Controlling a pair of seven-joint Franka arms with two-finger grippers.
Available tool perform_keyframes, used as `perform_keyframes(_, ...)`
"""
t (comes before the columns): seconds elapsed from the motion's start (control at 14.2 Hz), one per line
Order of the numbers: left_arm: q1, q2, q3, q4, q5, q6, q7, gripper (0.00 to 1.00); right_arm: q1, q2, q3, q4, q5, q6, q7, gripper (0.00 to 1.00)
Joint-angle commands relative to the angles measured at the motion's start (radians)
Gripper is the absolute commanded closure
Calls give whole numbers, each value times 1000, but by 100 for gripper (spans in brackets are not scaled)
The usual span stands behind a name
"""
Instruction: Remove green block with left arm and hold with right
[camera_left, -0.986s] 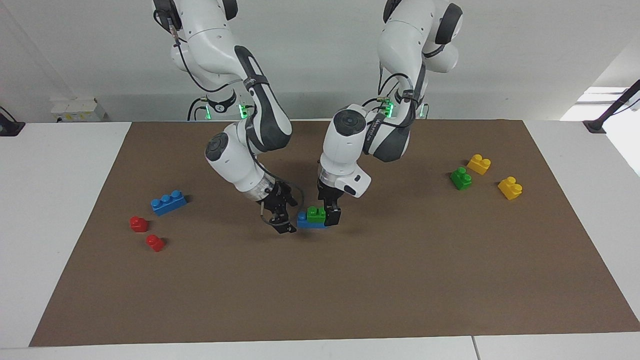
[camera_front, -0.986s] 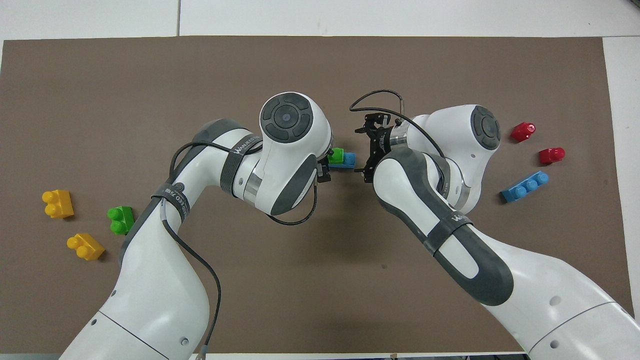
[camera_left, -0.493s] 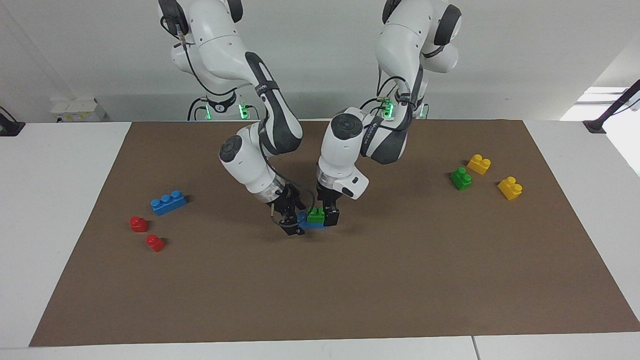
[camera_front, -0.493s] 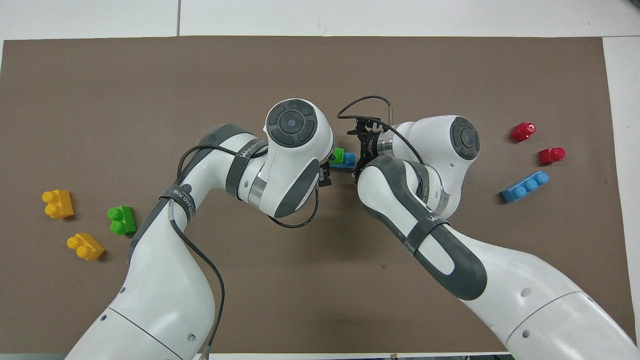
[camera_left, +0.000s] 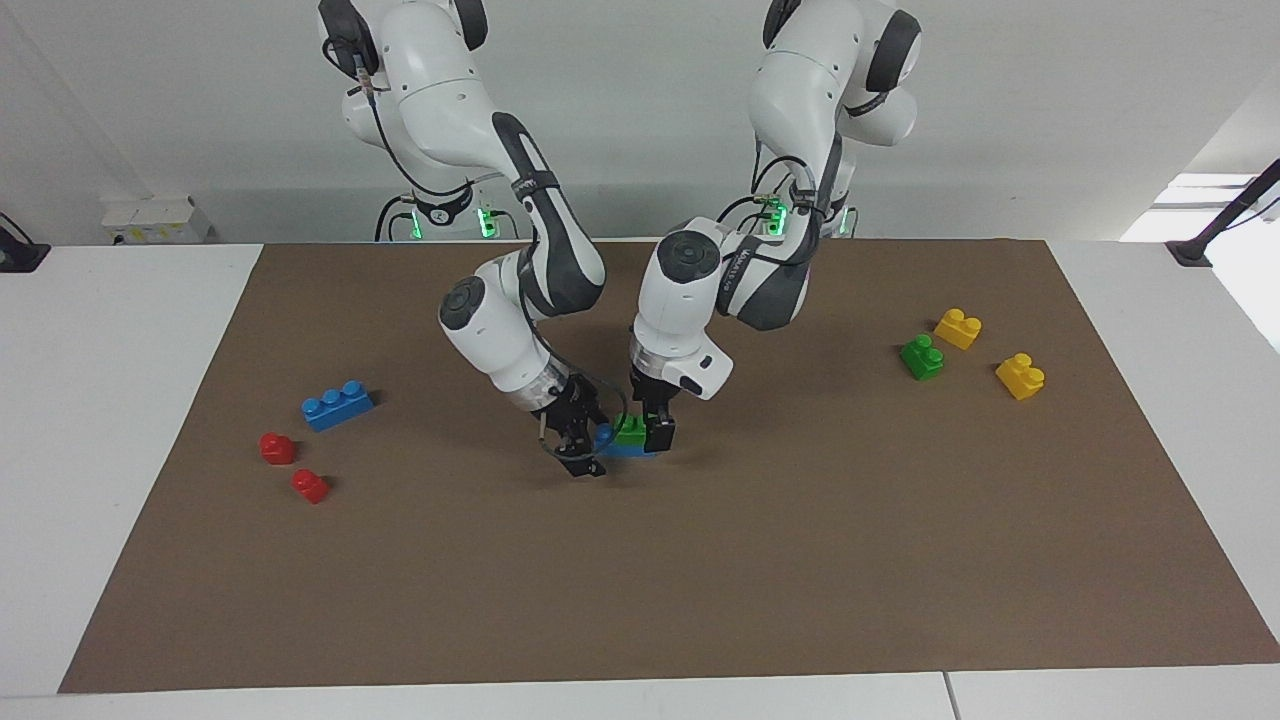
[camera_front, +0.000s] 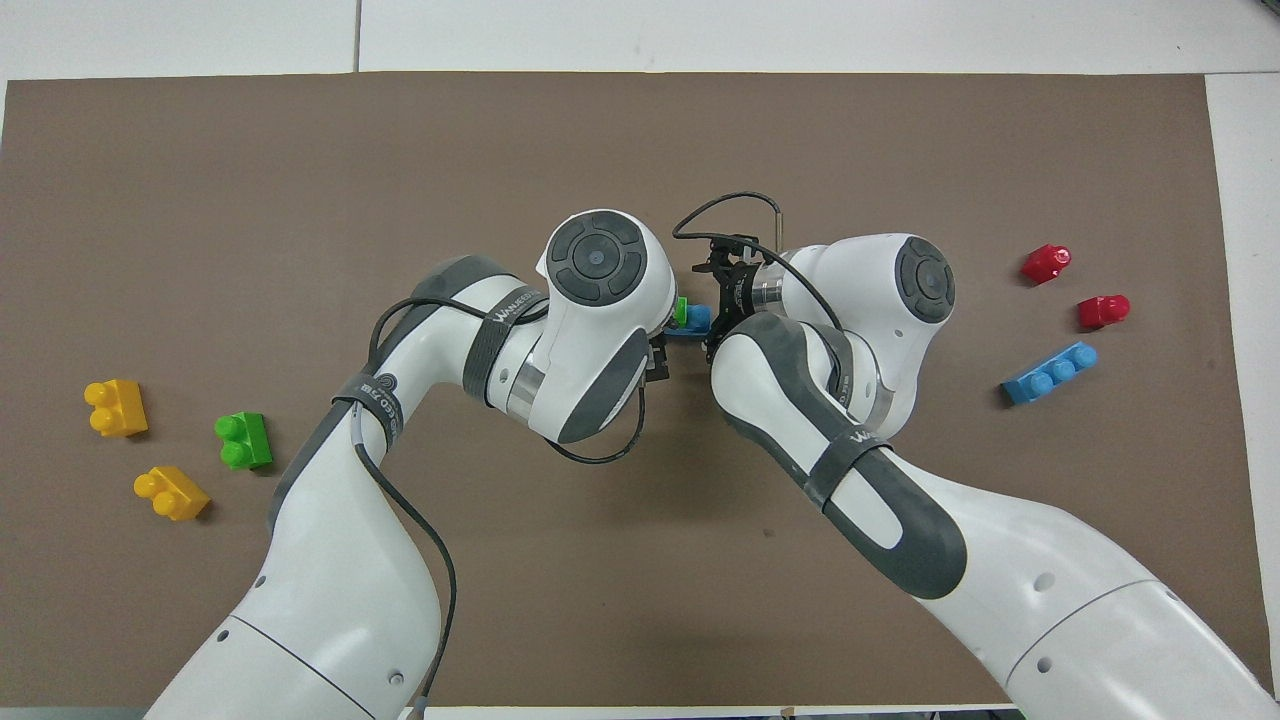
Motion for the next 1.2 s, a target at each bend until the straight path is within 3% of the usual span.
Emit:
perform_keyframes(0.0, -13, -7, 13, -17, 21, 2, -23, 0, 9, 0, 1, -14, 24, 35, 6, 13)
perform_keyframes(0.42, -13, -7, 13, -17, 21, 2, -23, 0, 9, 0, 3, -16, 24, 40, 0, 49)
perform_keyframes(0.7, -13, -7, 13, -17, 21, 5, -23, 0, 12, 0, 1, -16, 24, 40, -8, 100)
perform_keyframes(1.13, -13, -7, 13, -23, 21, 16, -42, 0, 28, 0, 1, -27, 24, 70, -34, 100)
